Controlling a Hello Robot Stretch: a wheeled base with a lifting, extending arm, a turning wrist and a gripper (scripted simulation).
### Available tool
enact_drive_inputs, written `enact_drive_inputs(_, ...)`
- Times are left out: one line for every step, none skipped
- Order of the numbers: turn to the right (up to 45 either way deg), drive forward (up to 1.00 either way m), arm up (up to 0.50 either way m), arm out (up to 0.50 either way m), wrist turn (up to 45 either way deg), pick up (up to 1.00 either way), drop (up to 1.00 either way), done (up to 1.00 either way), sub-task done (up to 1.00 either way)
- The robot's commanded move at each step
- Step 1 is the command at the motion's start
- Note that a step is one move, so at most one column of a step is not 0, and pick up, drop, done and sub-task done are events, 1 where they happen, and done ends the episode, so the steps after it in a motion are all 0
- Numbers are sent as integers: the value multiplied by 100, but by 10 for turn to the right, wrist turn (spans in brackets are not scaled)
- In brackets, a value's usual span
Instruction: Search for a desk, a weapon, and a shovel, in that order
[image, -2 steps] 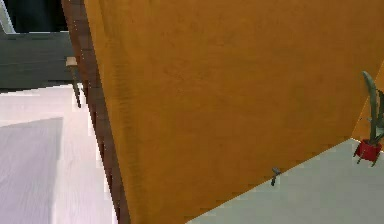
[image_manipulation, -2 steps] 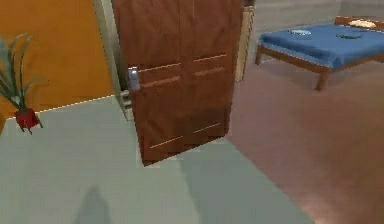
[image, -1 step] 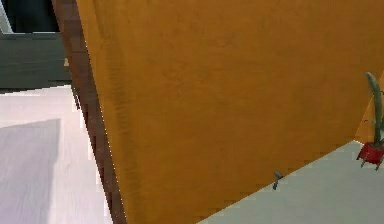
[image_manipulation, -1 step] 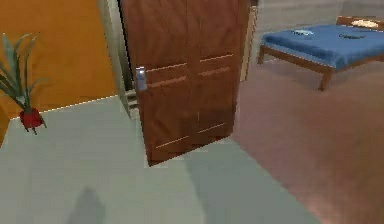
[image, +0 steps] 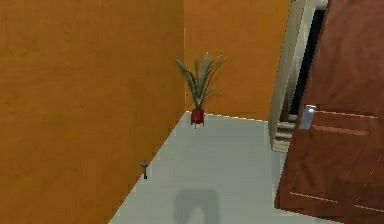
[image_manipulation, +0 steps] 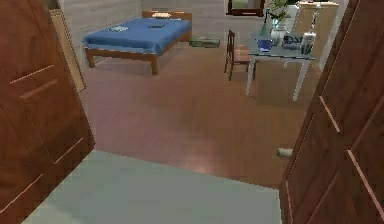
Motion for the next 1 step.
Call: enact_drive_inputs(240,0,0,0,0,0,0,0,0)
